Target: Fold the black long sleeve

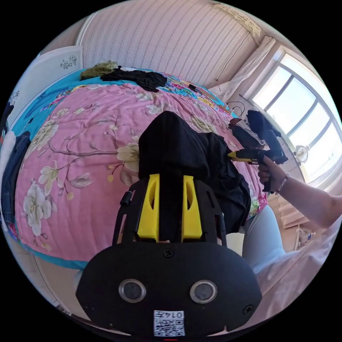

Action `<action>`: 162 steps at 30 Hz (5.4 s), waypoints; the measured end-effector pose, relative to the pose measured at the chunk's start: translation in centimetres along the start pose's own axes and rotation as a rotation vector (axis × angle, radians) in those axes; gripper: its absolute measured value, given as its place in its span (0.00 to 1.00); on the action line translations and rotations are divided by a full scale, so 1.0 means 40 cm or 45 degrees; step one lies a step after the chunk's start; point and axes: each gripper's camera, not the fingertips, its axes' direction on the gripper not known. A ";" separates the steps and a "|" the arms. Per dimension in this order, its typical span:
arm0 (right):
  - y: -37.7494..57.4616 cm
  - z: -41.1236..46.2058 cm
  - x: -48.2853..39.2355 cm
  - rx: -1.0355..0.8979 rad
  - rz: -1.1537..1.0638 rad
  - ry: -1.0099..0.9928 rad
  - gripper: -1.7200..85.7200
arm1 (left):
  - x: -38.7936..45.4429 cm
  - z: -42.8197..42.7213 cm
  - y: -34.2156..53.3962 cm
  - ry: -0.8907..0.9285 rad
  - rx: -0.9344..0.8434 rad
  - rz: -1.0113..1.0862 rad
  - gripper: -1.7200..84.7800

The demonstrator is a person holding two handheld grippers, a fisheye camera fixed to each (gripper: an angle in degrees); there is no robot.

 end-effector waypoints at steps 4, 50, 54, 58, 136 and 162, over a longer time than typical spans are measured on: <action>0.031 -0.137 -0.058 0.088 -0.184 -0.031 0.03 | -0.036 -0.111 -0.041 0.026 0.119 -0.004 0.02; -0.382 -0.427 -0.055 0.206 -0.242 0.195 0.06 | -0.241 -0.618 -0.578 -0.330 0.251 -0.047 0.02; -0.344 -0.305 0.078 0.277 -0.153 0.050 0.08 | -0.309 -0.506 -0.519 -0.269 0.124 -0.046 0.03; -0.145 -0.158 0.171 0.068 -0.254 0.061 0.09 | -0.303 -0.448 -0.300 -0.167 -0.038 0.059 0.04; 0.697 -0.709 0.360 0.129 -0.069 0.618 0.11 | 0.478 0.646 -0.095 0.312 -0.507 0.497 0.03; 0.627 -1.247 0.637 0.538 0.237 0.235 0.02 | 0.963 1.161 -0.385 0.327 -0.435 0.570 0.01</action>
